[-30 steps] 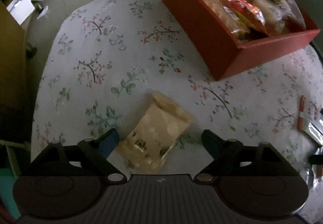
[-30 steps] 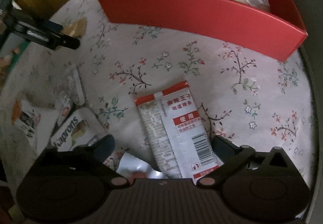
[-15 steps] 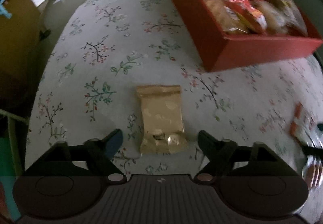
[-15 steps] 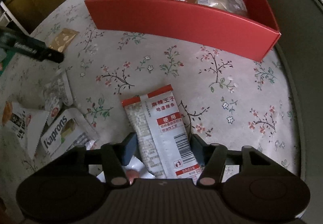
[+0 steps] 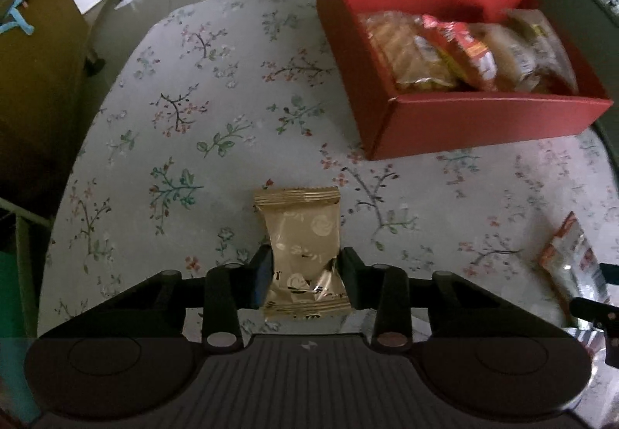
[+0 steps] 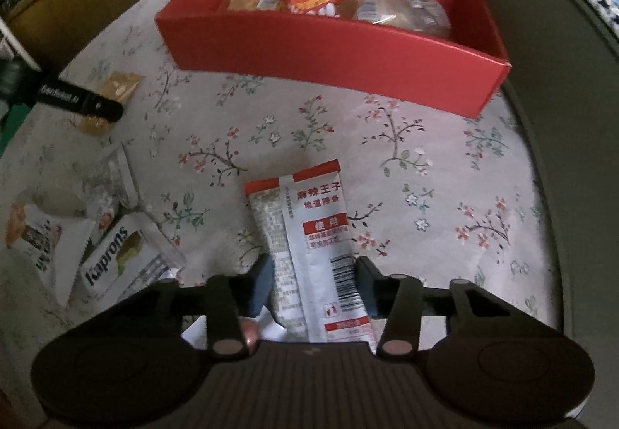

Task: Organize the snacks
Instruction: 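Grasp the tan flat pack with the left tool while the right tool grasps the white strip pack, then carry both packs over the red box and lower them inside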

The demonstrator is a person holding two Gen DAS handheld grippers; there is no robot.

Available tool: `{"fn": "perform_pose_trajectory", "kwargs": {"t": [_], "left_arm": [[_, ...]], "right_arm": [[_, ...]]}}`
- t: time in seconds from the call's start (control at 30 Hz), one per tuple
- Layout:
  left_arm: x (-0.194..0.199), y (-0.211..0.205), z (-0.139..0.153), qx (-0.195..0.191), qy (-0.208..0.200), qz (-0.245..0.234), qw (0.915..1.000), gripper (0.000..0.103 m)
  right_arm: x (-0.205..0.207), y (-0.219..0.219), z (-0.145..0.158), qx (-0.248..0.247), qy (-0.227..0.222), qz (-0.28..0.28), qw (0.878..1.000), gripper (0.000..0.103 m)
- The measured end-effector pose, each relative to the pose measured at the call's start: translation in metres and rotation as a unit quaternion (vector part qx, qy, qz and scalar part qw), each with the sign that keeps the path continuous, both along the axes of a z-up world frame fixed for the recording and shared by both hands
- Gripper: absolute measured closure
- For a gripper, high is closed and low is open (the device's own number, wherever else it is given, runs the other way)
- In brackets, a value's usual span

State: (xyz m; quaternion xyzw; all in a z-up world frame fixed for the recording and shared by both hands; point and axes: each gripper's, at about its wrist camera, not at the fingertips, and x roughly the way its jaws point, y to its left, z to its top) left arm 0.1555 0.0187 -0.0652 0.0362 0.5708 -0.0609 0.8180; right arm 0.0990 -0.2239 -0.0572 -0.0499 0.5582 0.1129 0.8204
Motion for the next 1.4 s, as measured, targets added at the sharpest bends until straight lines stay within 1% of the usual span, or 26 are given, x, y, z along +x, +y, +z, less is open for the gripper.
{"fn": "perform_pose_trajectory", "kwargs": {"t": [0.03,0.07,0.13,0.23,0.3,0.37,0.4,0.43,0.47,0.5,0.53,0.57,0.6,0.63,0.67,0.7,0.73,0.77,0.8,0.87,0.9,0.93,0.97,1.1,1.2,1.4], "left_arm": [[-0.002,0.0,0.004,-0.007,-0.002,0.0,1.0,0.057],[-0.004,0.0,0.007,-0.011,-0.005,0.001,0.9999,0.057],[-0.006,0.0,0.011,-0.017,-0.007,0.002,0.9998,0.057],[-0.007,-0.001,0.009,-0.021,-0.002,0.003,0.9998,0.056],[-0.006,-0.003,0.005,-0.018,0.004,0.0,0.9998,0.056],[-0.004,-0.004,0.001,-0.017,0.011,-0.003,0.9998,0.057],[-0.004,-0.004,0.0,-0.018,0.013,-0.005,0.9997,0.057],[-0.004,-0.004,-0.002,-0.019,0.015,-0.008,0.9997,0.057],[-0.003,-0.004,-0.003,-0.02,0.018,-0.01,0.9996,0.055],[-0.003,-0.004,-0.005,-0.021,0.02,-0.011,0.9995,0.055],[-0.002,-0.004,-0.008,-0.021,0.024,-0.012,0.9994,0.053],[-0.001,-0.003,-0.012,-0.021,0.028,-0.011,0.9993,0.05],[0.001,-0.003,-0.013,-0.021,0.026,-0.012,0.9994,0.049],[0.002,-0.003,-0.013,-0.019,0.023,-0.014,0.9995,0.049],[0.004,-0.004,-0.014,-0.016,0.022,-0.018,0.9995,0.046],[0.005,-0.005,-0.015,-0.019,0.025,-0.023,0.9992,0.041],[0.004,-0.007,-0.016,-0.028,0.027,-0.025,0.9989,0.03],[0.002,-0.009,-0.017,-0.031,0.028,-0.027,0.9988,0.024],[0.0,-0.014,-0.019,-0.021,0.024,-0.034,0.9989,0.023],[-0.005,-0.025,-0.021,0.012,0.017,-0.047,0.9987,0.023],[-0.007,-0.027,-0.021,0.016,0.015,-0.045,0.9987,0.025],[-0.007,-0.026,-0.019,0.01,0.016,-0.04,0.999,0.035],[-0.007,-0.025,-0.016,0.006,0.016,-0.038,0.9991,0.054],[-0.005,-0.013,-0.012,-0.011,0.023,-0.009,0.9996,0.057],[-0.004,-0.011,-0.012,-0.005,0.021,-0.002,0.9998,0.057],[-0.004,-0.01,0.008,-0.031,-0.002,0.001,0.9995,0.057]], "right_arm": [[0.0,-0.004,0.002,0.016,0.004,-0.008,1.0,0.081],[-0.001,-0.006,0.004,0.027,0.005,-0.014,1.0,0.082],[0.0,-0.008,0.004,0.026,-0.001,-0.023,0.999,0.081],[0.002,-0.007,0.004,0.035,0.003,-0.02,0.999,0.073],[0.002,0.004,0.006,0.034,0.004,0.014,0.999,0.065],[0.003,0.019,0.002,0.016,0.001,0.059,0.998,0.033],[0.004,0.026,-0.001,0.005,0.004,0.077,0.997,0.029],[0.004,0.032,-0.007,0.0,0.013,0.1,0.995,0.028],[0.006,0.037,-0.014,0.001,0.024,0.113,0.993,0.026],[0.007,0.042,-0.021,-0.011,0.026,0.12,0.992,0.02],[0.007,0.046,-0.024,-0.031,0.012,0.129,0.991,0.013],[0.01,0.047,-0.026,-0.03,0.01,0.133,0.991,0.009],[0.014,0.045,-0.027,-0.022,0.013,0.123,0.992,0.008],[0.017,0.042,-0.026,-0.018,0.016,0.113,0.993,0.01],[0.018,0.041,-0.025,-0.019,0.014,0.105,0.994,0.017],[0.016,0.041,-0.023,-0.023,0.009,0.099,0.995,0.021],[0.013,0.041,-0.021,-0.024,0.007,0.099,0.995,0.032],[0.01,0.042,-0.019,-0.028,0.004,0.101,0.995,0.038],[0.008,0.041,-0.019,-0.029,0.002,0.098,0.995,0.039],[0.004,0.04,-0.017,-0.033,0.006,0.091,0.995,0.043],[0.002,0.039,-0.015,-0.034,0.006,0.089,0.995,0.046],[0.002,0.037,-0.014,-0.032,0.008,0.086,0.996,0.047],[0.001,0.034,-0.013,-0.029,0.01,0.083,0.996,0.048],[0.001,0.027,-0.007,-0.025,0.002,0.071,0.997,0.049],[0.001,0.021,0.005,-0.022,-0.015,0.065,0.998,0.049],[0.004,0.021,0.023,-0.015,-0.046,0.055,0.997,0.05]]}}
